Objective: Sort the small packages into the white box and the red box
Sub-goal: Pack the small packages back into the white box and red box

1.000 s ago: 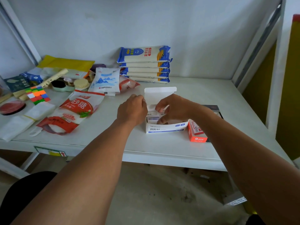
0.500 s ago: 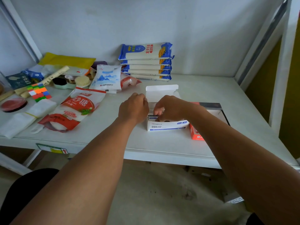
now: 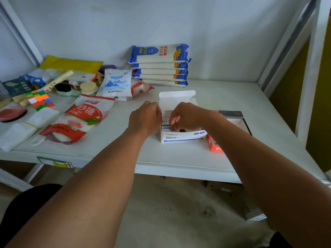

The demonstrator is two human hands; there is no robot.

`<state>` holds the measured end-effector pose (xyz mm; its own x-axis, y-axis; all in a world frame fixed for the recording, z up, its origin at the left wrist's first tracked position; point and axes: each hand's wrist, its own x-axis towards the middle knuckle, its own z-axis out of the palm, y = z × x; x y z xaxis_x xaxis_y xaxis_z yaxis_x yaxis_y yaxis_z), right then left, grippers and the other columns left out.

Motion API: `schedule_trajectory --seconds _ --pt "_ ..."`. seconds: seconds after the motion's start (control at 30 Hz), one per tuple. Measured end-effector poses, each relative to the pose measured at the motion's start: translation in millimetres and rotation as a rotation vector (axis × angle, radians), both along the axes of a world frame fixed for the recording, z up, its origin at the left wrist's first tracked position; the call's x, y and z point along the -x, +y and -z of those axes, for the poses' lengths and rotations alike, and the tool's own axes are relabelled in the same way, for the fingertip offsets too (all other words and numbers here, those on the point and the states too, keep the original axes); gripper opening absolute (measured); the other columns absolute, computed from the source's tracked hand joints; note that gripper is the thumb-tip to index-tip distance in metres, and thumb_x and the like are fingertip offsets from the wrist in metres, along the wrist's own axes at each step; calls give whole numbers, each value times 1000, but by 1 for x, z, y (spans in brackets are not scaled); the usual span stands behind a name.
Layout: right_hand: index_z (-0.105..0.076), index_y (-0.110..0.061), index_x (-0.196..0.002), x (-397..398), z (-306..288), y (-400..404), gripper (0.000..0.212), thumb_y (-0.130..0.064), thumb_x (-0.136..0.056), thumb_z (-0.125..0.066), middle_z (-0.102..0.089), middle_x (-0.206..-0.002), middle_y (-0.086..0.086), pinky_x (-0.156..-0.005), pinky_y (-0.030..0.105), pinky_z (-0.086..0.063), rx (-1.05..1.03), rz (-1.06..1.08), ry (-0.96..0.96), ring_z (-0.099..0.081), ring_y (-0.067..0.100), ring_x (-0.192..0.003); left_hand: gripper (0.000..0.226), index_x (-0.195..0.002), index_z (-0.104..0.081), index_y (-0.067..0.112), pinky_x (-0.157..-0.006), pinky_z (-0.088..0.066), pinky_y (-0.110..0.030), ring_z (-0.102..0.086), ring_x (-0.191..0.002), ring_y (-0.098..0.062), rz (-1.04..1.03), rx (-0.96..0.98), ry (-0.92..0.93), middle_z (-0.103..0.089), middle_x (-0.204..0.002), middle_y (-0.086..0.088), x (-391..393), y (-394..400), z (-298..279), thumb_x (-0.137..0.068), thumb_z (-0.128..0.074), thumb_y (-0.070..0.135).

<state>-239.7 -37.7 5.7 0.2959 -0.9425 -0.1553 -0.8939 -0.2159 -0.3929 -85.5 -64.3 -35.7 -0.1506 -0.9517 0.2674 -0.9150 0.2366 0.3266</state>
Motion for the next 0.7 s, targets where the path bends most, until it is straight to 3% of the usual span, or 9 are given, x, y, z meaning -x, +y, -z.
schedule_trajectory --seconds 0.27,0.4,0.47,0.57,0.63,0.7 --pt "-69 -16 -87 -7 -3 3 10 -17 -78 -73 -65 -98 2 -83 32 -47 -23 -59 75 -60 25 -94 28 -108 -58 14 -77 -53 -39 -64 -88 -27 9 47 -107 -61 -109 -8 3 2 3 -100 -38 32" --pt "-65 -14 -116 -15 -4 7 34 -11 -82 -66 -55 -98 0 -80 27 -40 -89 -89 95 -54 23 -92 30 -108 -58 14 -73 -46 -37 -63 -87 -26 30 62 -166 -60 -110 -8 2 0 1 -100 -36 32" --pt "-64 -11 -120 -17 -4 7 38 -12 -82 -62 -60 -103 4 -79 30 -44 -125 -84 111 -56 25 -93 30 -110 -57 14 -74 -44 -38 -63 -89 -27 35 54 -174 -60 -113 -8 2 -1 1 -100 -35 33" --pt "-69 -4 -102 -11 -5 3 30 -18 -75 -67 -66 -104 15 -83 39 -51 -113 26 38 -62 33 -95 32 -116 -57 16 -78 -47 -39 -63 -95 -29 28 39 -153 -60 -117 -7 2 -3 2 -100 -36 35" --pt "-67 -10 -82 -3 -9 2 14 -20 -73 -72 -67 -90 9 -75 36 -51 -80 142 -139 -62 26 -85 34 -117 -58 16 -80 -48 -41 -63 -97 -30 21 31 -131 -60 -118 -7 1 -3 3 -100 -36 36" --pt "-63 -14 -70 3 -11 2 14 -21 -73 -74 -69 -82 8 -71 35 -53 -48 223 -253 -64 23 -79 35 -118 -58 16 -82 -49 -42 -63 -99 -30 16 24 -111 -60 -118 -7 2 -3 4 -100 -37 37"
